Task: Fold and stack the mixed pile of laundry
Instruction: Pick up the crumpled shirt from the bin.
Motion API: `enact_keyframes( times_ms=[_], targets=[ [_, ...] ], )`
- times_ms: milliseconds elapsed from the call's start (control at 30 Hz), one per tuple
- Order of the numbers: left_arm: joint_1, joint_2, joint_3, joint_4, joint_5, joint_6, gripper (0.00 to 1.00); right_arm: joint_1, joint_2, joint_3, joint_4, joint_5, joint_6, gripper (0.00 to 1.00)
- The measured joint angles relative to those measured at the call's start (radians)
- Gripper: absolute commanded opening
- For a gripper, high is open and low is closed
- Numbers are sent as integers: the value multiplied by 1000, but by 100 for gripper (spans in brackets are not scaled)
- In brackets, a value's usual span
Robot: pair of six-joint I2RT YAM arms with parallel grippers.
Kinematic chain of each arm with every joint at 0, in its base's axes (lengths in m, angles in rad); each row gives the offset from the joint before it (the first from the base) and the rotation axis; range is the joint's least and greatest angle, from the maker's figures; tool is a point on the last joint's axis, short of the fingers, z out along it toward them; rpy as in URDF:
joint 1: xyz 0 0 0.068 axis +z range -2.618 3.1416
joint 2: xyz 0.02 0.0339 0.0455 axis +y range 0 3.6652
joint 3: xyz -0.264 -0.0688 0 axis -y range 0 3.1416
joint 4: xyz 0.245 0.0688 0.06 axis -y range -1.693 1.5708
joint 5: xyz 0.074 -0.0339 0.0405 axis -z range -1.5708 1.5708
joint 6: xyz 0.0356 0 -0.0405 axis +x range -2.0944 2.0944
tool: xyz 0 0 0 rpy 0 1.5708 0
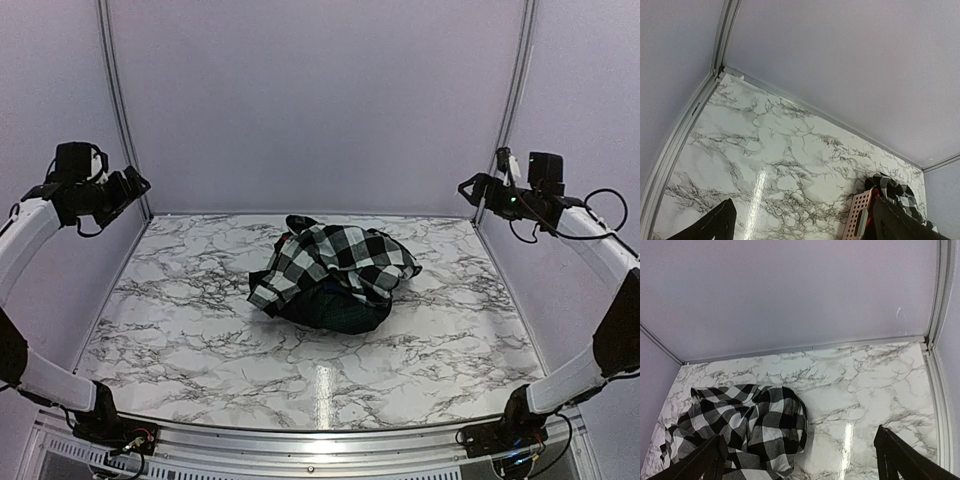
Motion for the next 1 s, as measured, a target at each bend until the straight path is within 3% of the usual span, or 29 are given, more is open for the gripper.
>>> enact_keyframes(
  times_ms=[400,1000],
  targets=[
    [-64,-1,-240,1,63,-18,99,232,2,-64,-100,68,-71,99],
    [-123,-91,-311,13,191,37,99,642,346,348,-375,99,-334,99]
  ],
)
